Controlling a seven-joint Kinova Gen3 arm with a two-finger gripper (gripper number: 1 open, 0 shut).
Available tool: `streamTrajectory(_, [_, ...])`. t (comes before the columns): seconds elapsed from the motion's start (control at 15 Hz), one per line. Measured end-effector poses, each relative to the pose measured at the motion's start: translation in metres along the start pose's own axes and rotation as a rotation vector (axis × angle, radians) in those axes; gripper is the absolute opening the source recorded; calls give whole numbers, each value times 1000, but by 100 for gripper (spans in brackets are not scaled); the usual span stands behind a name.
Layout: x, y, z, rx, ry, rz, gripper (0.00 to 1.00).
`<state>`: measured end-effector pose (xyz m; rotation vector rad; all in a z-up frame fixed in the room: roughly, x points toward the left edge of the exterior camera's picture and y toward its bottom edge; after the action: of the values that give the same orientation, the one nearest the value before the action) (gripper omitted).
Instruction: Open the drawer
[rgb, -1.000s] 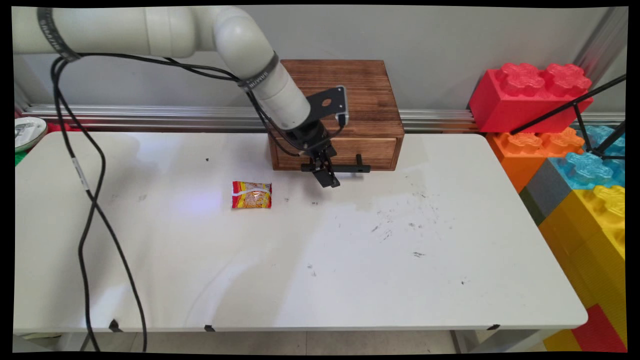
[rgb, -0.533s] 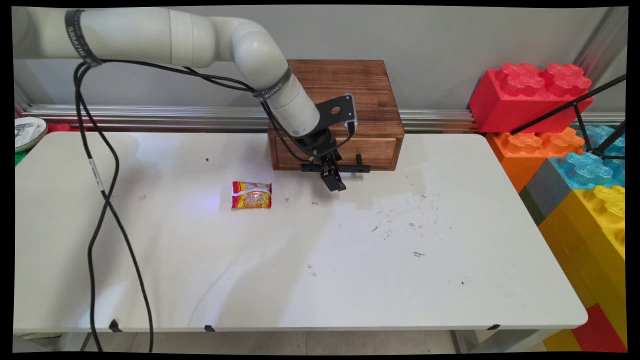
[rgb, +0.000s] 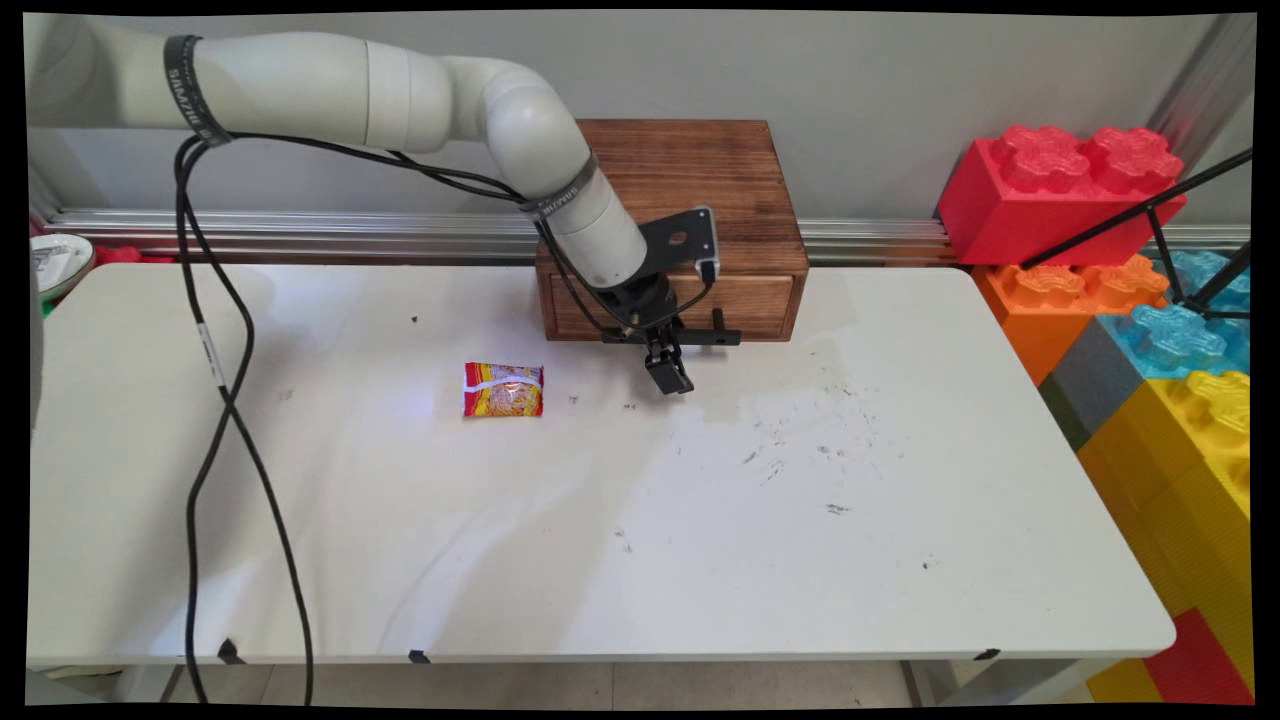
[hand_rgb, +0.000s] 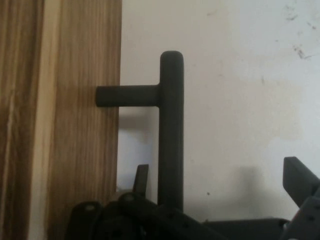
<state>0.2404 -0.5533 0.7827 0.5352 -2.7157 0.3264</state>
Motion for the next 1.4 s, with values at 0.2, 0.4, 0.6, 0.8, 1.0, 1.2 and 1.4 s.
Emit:
streamTrajectory(0.2, [-1,1,4,-2,-5,6,100])
streamTrajectory(0.4, [-1,2,7,-4,-8,12,100])
streamTrajectory(0.6, [0,6,6,-10,-5,17,100])
streamTrajectory(0.8, [2,16,4,-29,0,22,100])
streamTrajectory(1.0, [2,28,2,-53,5,28,100])
streamTrajectory(1.2, [3,41,1,-73,10,36,100])
streamTrajectory(1.4, [4,59,1,-97,16,50,100])
